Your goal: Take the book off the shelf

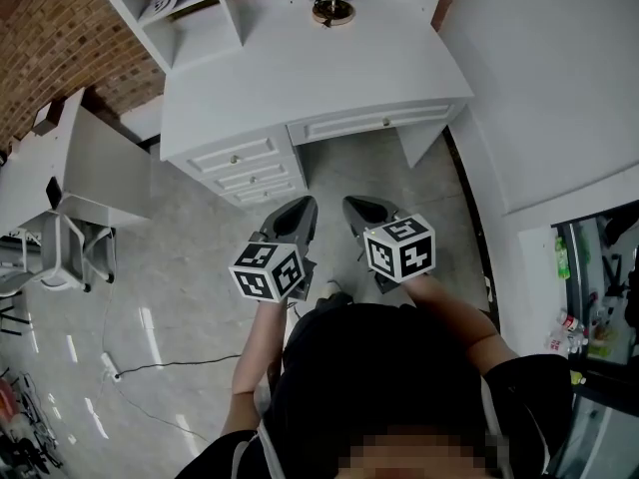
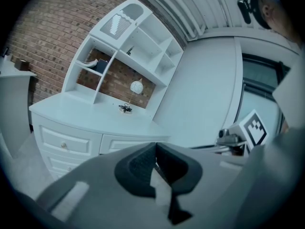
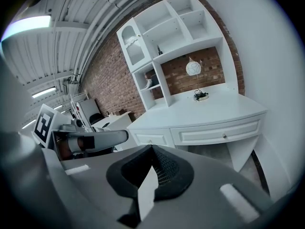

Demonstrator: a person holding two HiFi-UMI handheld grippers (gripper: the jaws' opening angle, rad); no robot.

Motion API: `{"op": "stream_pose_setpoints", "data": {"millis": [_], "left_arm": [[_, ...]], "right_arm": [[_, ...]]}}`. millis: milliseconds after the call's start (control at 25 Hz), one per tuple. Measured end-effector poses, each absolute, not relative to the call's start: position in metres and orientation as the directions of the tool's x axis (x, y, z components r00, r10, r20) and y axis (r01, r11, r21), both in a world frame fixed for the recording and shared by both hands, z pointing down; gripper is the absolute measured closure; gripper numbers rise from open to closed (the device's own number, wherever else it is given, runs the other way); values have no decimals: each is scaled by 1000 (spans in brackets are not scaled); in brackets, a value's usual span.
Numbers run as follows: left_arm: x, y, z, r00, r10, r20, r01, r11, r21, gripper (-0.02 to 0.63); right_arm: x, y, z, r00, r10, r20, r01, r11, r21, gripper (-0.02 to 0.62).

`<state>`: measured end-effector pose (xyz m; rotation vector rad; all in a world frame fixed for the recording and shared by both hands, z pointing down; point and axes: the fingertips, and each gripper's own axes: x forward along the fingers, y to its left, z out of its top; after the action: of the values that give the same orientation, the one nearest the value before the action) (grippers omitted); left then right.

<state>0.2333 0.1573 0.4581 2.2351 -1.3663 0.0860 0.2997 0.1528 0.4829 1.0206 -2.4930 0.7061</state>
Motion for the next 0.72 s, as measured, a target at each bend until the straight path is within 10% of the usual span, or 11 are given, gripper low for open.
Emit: {"op": "stream_pose_setpoints", "data": {"millis": [720], "left_arm": [[135, 154, 465, 392, -863, 318, -883, -256, 392, 600]], "right_arm": [[205, 143, 481, -727, -483, 488, -659, 692, -295, 597]]}}
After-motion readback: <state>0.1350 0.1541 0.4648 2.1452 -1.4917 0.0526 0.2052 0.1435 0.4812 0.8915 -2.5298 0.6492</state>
